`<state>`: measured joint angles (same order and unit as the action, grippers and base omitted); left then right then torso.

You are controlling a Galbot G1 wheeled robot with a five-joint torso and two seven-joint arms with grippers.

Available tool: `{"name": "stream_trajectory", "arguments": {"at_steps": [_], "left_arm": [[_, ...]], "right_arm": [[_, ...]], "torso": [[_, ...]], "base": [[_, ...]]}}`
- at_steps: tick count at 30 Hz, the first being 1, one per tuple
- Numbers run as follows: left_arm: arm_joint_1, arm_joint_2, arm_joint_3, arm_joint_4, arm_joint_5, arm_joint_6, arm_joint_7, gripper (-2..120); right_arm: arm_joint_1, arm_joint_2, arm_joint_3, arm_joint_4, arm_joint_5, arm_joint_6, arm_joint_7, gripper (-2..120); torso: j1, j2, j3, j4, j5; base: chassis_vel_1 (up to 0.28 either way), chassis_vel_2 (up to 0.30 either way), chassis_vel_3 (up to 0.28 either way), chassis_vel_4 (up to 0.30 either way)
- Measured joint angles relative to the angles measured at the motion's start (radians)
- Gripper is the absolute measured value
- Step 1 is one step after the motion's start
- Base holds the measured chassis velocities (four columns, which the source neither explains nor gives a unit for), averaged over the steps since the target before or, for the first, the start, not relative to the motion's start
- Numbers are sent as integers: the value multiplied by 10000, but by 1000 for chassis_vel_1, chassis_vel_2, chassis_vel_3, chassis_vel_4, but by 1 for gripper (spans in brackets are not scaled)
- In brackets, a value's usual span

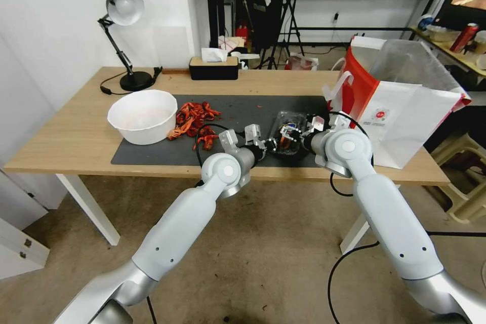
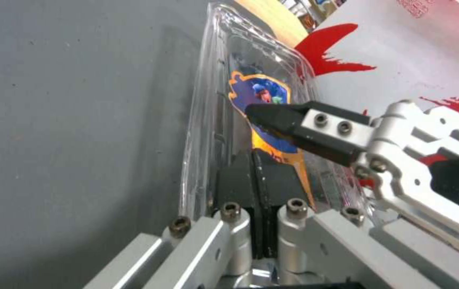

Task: Close the takeout container lid, then place the container into the takeout bag.

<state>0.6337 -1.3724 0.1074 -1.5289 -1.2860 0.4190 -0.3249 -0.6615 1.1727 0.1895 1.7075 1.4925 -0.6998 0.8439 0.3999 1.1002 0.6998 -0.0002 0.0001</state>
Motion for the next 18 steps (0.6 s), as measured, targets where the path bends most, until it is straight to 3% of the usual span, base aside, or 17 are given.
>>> {"name": "stream_trajectory", "arguments": {"at_steps": [12, 14, 18], "left_arm": [[52, 37, -25, -38, -4, -1, -11, 0], [53, 67, -57, -90, -23, -1, -33, 0], [53, 70, -98, -148, -67, 0, -36, 0]], "right_arm": [[-84, -13, 1, 63, 39, 47, -43, 33], [-89, -33, 6, 119, 41, 111, -43, 20], [-88, -61, 10, 167, 51, 137, -46, 14]], "torso": [[1, -2, 3, 7, 4], [1, -2, 3, 8, 3], [1, -2, 3, 8, 1]], "base": [[0, 0, 0, 0], [0, 0, 0, 0], [0, 0, 0, 0]]}}
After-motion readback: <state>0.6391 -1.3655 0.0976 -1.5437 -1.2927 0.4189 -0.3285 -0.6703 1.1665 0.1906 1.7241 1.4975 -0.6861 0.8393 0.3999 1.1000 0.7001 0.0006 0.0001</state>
